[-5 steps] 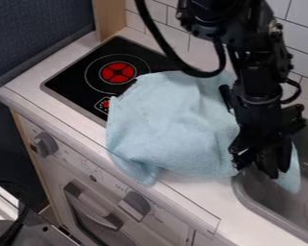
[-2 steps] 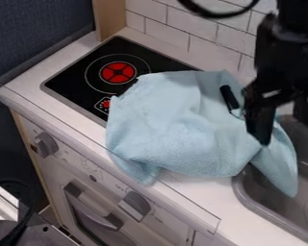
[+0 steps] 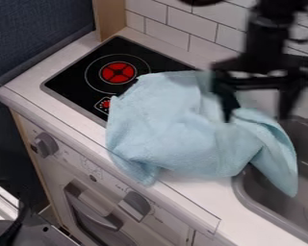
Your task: Unfold the cloth from left to right
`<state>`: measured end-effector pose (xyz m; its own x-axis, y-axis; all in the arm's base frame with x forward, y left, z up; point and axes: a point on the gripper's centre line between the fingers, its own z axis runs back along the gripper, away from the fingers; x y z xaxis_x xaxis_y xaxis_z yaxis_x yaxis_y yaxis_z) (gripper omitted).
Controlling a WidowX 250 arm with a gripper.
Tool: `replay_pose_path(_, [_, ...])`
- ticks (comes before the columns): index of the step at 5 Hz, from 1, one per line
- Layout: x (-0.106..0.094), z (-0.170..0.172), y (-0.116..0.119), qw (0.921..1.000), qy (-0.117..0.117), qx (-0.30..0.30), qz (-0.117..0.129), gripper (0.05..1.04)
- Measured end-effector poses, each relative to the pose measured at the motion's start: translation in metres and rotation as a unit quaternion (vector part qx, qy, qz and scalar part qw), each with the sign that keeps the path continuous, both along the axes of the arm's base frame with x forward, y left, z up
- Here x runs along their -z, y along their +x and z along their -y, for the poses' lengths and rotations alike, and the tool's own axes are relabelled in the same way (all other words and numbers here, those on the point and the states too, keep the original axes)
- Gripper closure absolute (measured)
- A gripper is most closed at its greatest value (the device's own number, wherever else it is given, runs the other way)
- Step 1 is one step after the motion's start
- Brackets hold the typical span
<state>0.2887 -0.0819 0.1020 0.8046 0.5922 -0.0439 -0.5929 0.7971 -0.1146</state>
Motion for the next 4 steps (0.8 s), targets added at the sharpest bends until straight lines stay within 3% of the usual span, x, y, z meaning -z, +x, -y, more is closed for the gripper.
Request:
replay_pose_path(1, [-0.001, -0.032, 0.015, 0.997, -0.018, 0.065, 0.038, 0.083])
replay_pose_path(2, [-0.007, -0.074, 0.027, 0.9912, -0.021, 0.11, 0.071, 0.083])
replay_pose_path(3, [-0.002, -0.095, 0.038, 0.9897, -0.025, 0.122, 0.071, 0.083])
replay_pose_path(4, [-0.005, -0.114, 0.05, 0.9869, -0.009, 0.144, 0.073, 0.083])
